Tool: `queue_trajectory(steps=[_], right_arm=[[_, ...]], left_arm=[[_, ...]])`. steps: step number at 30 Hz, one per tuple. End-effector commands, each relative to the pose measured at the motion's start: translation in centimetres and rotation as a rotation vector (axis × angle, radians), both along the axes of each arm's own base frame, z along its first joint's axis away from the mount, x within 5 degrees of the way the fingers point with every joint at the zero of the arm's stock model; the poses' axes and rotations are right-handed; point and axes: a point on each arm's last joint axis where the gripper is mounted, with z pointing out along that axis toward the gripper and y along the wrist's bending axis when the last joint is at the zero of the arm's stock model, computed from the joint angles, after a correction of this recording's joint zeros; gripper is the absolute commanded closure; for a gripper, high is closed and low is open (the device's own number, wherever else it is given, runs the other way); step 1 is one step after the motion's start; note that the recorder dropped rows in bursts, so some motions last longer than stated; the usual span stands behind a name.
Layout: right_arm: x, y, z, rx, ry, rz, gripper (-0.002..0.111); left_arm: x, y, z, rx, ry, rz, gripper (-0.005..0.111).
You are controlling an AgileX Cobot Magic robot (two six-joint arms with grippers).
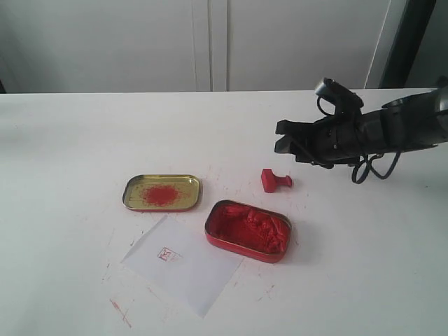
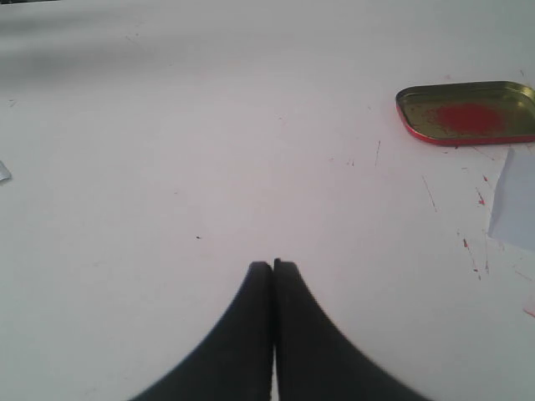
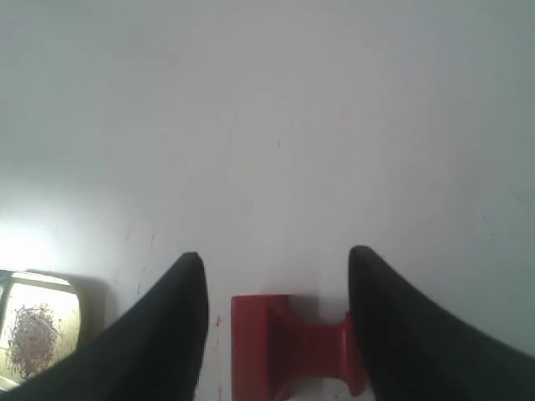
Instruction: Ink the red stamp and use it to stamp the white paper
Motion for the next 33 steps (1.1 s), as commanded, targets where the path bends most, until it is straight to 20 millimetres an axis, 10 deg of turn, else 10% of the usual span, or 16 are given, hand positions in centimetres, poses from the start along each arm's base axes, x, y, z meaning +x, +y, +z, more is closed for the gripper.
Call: queue_trajectory(steps=[1, 7, 11, 33], right_arm=[[-0.2, -0.3, 1.4, -0.028, -0.046, 0.017, 0.059], [-0.3, -0.3, 2.6, -0.044, -0.08, 0.035, 0.067], [-0.8, -0.4, 3.2, -0.124, -0.109, 0.118, 0.108], [-3.7, -2.3, 6.1, -0.444, -0.005, 0.27, 0.108]], left_arm=[[0.0, 0.0, -0.1, -0.011, -0.001, 0.004, 0.107], [0.0, 0.0, -0.1, -0.011, -0.001, 0.004, 0.107], [0.0, 0.0, -0.1, -0.011, -0.001, 0.004, 0.107], [0.0, 0.0, -0.1, -0.011, -0.001, 0.004, 0.107]])
